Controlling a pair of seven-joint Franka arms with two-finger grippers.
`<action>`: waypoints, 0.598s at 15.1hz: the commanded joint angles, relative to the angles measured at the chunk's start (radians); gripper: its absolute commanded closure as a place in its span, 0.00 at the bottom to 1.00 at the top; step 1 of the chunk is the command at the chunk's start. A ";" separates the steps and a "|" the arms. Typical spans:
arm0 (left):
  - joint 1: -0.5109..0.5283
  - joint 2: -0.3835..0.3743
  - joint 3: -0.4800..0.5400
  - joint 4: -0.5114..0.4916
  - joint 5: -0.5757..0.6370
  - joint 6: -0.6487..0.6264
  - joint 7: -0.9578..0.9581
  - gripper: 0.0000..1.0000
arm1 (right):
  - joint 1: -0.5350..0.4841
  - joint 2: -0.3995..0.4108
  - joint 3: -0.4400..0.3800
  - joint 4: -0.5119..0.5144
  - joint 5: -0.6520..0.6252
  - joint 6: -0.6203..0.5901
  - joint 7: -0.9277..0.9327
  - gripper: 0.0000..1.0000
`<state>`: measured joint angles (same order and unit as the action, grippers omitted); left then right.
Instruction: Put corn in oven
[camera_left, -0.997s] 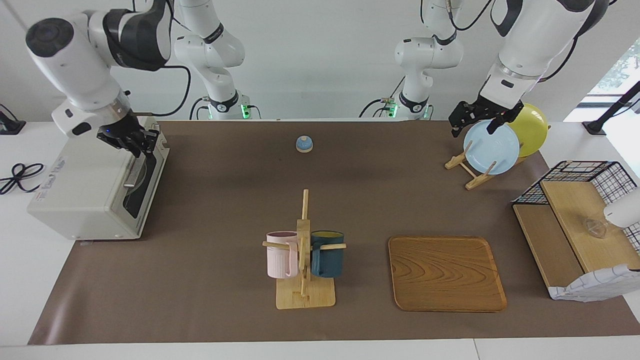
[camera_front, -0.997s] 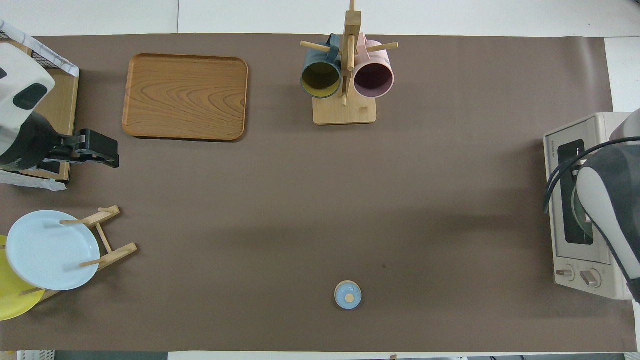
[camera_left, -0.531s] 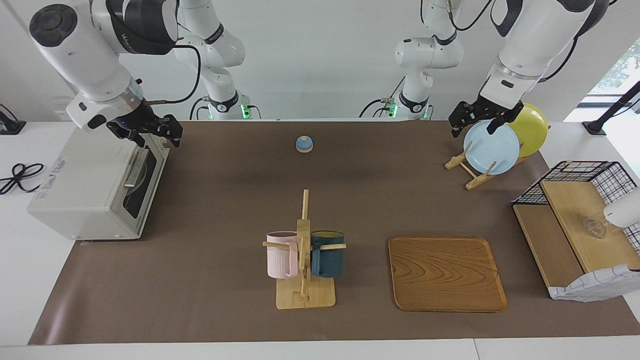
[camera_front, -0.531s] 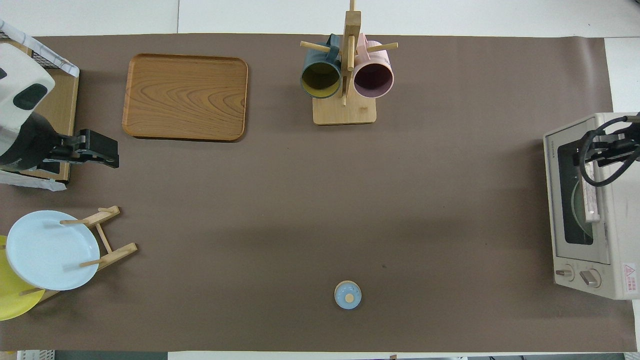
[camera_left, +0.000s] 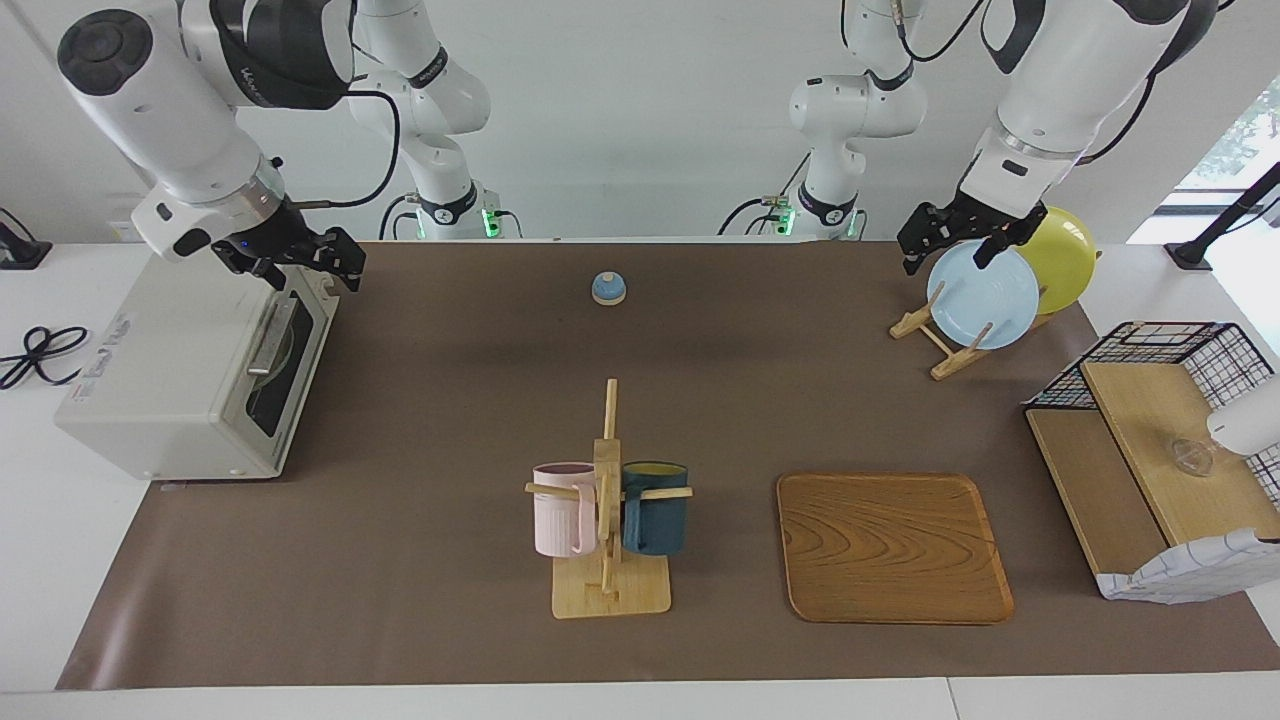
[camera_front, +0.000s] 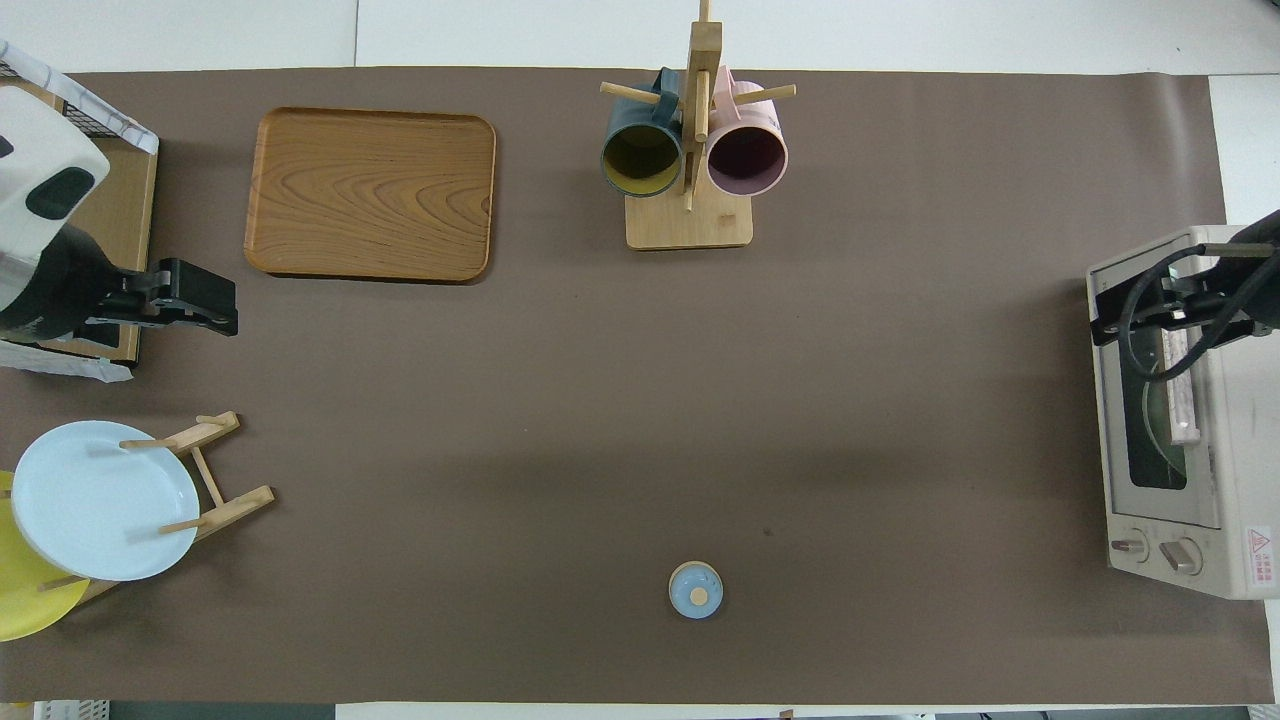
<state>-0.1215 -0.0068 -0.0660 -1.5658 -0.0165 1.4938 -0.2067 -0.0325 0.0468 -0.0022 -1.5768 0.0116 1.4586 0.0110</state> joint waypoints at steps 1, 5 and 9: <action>0.010 -0.019 -0.006 -0.017 0.021 0.006 0.003 0.00 | -0.006 -0.018 0.005 -0.005 0.011 0.029 0.012 0.00; 0.010 -0.019 -0.006 -0.017 0.021 0.005 0.003 0.00 | -0.004 -0.021 0.004 0.003 0.004 0.045 0.014 0.00; 0.010 -0.019 -0.006 -0.017 0.021 0.005 0.003 0.00 | 0.000 -0.025 0.011 0.011 0.021 0.049 0.012 0.00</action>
<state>-0.1215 -0.0068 -0.0660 -1.5658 -0.0164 1.4938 -0.2067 -0.0318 0.0314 0.0018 -1.5660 0.0128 1.4982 0.0112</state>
